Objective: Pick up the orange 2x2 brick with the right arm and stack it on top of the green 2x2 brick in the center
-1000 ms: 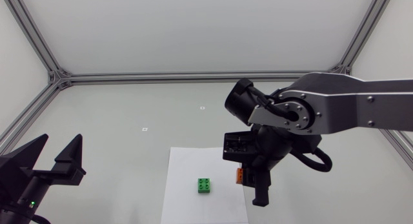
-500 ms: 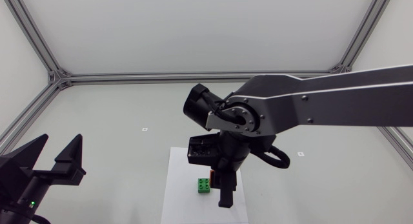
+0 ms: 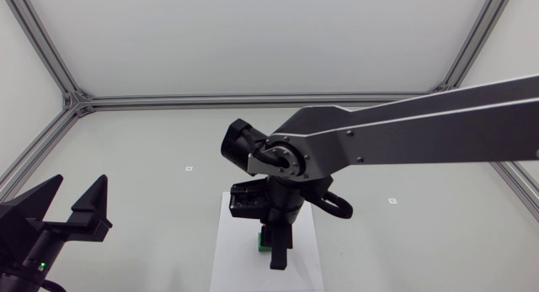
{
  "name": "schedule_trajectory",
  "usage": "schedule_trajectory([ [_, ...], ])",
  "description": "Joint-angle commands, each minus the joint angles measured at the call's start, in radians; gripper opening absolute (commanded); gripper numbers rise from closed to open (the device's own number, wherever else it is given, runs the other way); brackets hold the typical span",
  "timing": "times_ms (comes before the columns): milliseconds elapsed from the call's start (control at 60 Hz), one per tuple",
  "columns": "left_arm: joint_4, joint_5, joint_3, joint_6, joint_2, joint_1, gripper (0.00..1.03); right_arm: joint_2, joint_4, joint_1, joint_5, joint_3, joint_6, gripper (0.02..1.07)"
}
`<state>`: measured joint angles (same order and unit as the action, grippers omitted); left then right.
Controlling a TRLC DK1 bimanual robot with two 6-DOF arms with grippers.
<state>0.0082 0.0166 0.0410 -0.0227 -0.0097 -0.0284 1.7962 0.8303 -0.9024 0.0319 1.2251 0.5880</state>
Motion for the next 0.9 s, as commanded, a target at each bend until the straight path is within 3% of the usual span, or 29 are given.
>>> schedule_trajectory([
  [0, -0.011, -0.003, -0.041, 0.006, -0.004, -0.001, 0.99, 0.031, -0.010, -0.009, -0.006, 0.022, 0.019, 0.08],
  [883, -0.011, -0.003, -0.041, 0.006, -0.004, -0.001, 0.99, 0.104, -0.039, -0.009, -0.012, 0.045, 0.058, 0.08],
])
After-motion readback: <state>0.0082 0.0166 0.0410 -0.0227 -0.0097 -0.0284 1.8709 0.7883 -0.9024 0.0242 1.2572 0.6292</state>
